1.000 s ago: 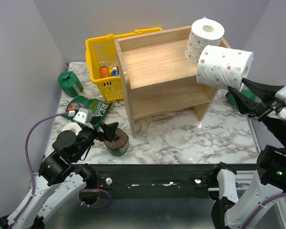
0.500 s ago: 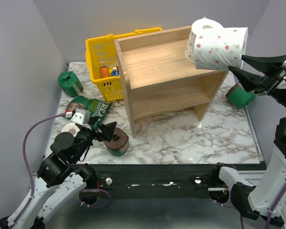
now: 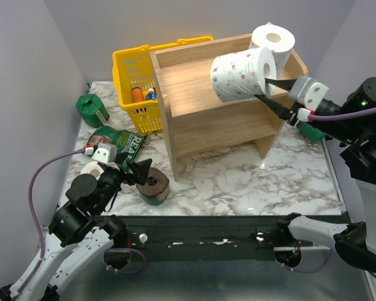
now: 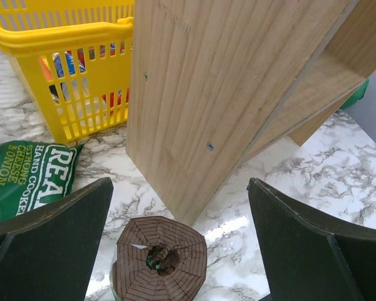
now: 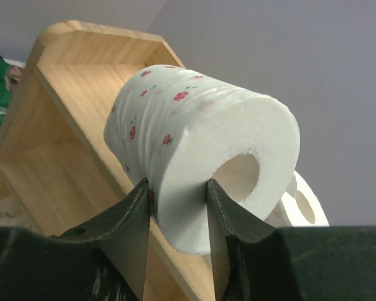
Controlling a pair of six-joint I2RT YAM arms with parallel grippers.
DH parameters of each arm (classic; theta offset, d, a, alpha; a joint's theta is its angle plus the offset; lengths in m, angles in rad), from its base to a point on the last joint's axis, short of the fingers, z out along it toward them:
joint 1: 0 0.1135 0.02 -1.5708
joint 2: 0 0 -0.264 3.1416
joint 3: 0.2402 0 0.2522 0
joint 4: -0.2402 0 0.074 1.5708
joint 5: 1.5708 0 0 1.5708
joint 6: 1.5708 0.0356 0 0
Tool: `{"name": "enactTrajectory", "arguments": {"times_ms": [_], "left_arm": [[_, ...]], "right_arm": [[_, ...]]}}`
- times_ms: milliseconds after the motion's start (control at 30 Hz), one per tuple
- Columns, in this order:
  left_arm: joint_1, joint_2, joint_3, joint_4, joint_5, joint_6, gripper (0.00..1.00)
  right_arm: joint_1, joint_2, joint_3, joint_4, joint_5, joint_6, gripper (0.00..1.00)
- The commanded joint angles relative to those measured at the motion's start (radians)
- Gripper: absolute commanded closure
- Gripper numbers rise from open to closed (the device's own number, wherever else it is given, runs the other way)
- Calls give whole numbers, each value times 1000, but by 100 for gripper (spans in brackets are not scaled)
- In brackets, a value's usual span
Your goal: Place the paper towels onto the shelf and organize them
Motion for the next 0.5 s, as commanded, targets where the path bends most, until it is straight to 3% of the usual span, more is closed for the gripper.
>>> {"name": "enactTrajectory", "arguments": {"times_ms": [0,100,233,467], "left_arm": [[-5,-11,-6,-7,-33,6,1],[-3,-14,-5,-8,-30,6,1],[-3,-24,-6,-7,-27,6,1],[-5,-30,-8,-5,-22,6,1]], "right_arm": [[132,47,16,56,280,-216,71],[227,84,-12,73,407,-304,70],[309,109,-39,156,409,-363,68],[430,273,108,128,513,-491,58]]}}
